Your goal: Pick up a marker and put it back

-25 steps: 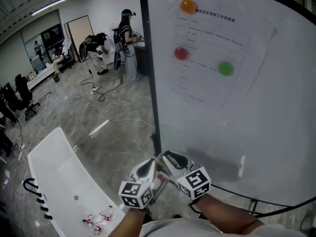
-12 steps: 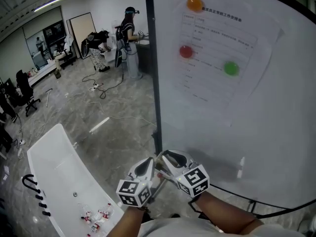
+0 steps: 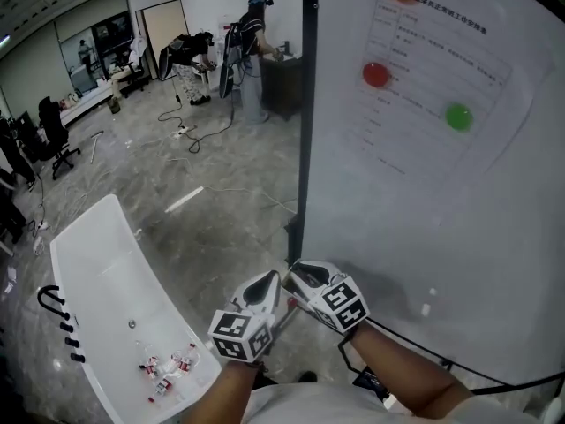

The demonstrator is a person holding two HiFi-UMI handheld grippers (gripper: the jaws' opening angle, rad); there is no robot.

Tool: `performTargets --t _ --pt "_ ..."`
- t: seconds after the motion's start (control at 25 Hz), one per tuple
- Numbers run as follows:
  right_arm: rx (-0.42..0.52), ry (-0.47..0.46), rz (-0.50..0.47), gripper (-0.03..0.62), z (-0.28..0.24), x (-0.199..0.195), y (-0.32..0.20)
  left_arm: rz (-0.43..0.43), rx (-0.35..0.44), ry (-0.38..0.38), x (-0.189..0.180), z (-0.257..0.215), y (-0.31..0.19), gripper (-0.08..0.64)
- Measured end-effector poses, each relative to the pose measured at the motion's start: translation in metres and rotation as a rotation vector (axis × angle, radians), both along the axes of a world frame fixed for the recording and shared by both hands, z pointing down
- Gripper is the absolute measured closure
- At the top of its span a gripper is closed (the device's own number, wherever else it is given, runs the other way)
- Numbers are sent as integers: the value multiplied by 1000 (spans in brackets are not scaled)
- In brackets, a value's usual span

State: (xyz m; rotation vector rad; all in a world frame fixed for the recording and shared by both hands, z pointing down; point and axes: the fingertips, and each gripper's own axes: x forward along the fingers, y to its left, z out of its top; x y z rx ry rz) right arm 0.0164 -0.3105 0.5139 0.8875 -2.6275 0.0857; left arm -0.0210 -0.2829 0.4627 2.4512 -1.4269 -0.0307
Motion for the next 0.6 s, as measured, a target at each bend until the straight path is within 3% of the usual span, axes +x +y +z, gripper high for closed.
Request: performTargets --t 0.32,0.6 --pt "-18 266 -88 525 79 -17 -3 -31 -29 8 -16 16 -2 556" --pt "-57 395 -140 525 125 -26 -1 -55 -48 9 -27 24 -4 557"
